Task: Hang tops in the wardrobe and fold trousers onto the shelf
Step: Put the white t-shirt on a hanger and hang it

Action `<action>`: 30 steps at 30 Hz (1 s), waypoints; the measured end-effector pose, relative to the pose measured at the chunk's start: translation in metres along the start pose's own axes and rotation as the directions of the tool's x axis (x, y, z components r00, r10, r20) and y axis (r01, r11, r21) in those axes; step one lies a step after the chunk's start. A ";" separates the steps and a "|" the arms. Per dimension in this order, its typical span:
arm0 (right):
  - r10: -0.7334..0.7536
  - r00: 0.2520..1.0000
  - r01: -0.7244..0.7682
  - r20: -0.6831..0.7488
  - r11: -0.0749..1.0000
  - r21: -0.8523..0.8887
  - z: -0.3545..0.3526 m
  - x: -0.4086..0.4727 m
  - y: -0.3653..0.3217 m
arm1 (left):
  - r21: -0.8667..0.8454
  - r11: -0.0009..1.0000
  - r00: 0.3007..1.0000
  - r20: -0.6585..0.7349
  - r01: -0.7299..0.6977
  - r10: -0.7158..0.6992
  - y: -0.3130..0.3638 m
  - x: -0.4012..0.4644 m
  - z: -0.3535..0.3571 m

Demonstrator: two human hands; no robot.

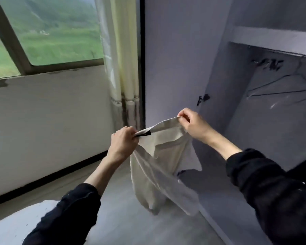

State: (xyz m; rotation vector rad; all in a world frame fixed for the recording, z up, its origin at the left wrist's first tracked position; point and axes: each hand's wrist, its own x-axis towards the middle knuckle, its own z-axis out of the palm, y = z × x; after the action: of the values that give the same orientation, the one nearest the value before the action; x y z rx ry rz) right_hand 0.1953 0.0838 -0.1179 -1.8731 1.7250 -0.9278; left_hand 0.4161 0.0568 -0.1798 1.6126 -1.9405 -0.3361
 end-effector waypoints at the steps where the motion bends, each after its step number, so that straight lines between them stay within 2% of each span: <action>1: 0.026 1.000 -0.026 0.006 0.999 -0.043 -0.010 -0.003 0.003 | -0.014 1.000 0.999 0.034 -0.011 0.012 0.006 0.007 0.005; 3: 0.055 0.998 -0.050 0.033 0.990 -0.134 -0.025 -0.008 0.009 | -0.026 0.999 0.996 0.084 -0.033 0.035 0.018 0.016 0.015; 7: 0.109 0.987 -0.077 0.122 0.967 -0.243 -0.039 -0.017 0.009 | -0.058 0.991 0.988 0.089 -0.120 0.125 0.028 0.026 0.033; 10: 0.136 0.986 -0.097 0.096 0.938 -0.334 -0.051 -0.018 0.009 | -0.030 0.987 0.982 0.097 -0.158 0.160 0.030 0.038 0.043; 12: 0.159 0.987 -0.133 0.036 0.912 -0.387 -0.060 -0.017 0.012 | 0.006 0.990 0.982 0.127 -0.140 0.138 0.028 0.042 0.047; 16: 0.185 0.966 -0.245 -0.180 0.875 -0.417 -0.075 -0.017 0.023 | 0.036 0.995 0.977 0.195 -0.093 0.084 0.029 0.050 0.051; 19: 0.235 0.927 -0.357 -0.293 0.793 -0.493 -0.081 -0.022 0.031 | 0.066 0.991 0.963 0.254 -0.112 0.092 0.041 0.052 0.056; 22: 0.273 0.897 -0.431 -0.347 0.709 -0.558 -0.080 -0.031 0.045 | 0.089 0.987 0.920 0.381 -0.135 0.091 0.050 0.054 0.062; 26: 0.372 0.862 -0.507 -0.345 0.619 -0.599 -0.081 -0.044 0.058 | -0.095 0.995 0.798 0.601 0.015 0.045 0.054 0.051 0.071; 30: 0.564 0.797 -0.543 -0.217 0.509 -0.668 -0.078 -0.052 0.064 | -0.243 0.953 0.810 0.586 0.181 -0.004 0.060 0.054 0.078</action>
State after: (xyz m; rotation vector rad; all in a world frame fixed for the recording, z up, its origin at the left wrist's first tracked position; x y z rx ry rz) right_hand 0.0942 0.1362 -0.1193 -1.4482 2.6847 0.0698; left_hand 0.3173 0.0056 -0.1944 1.5181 -2.1031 -1.2242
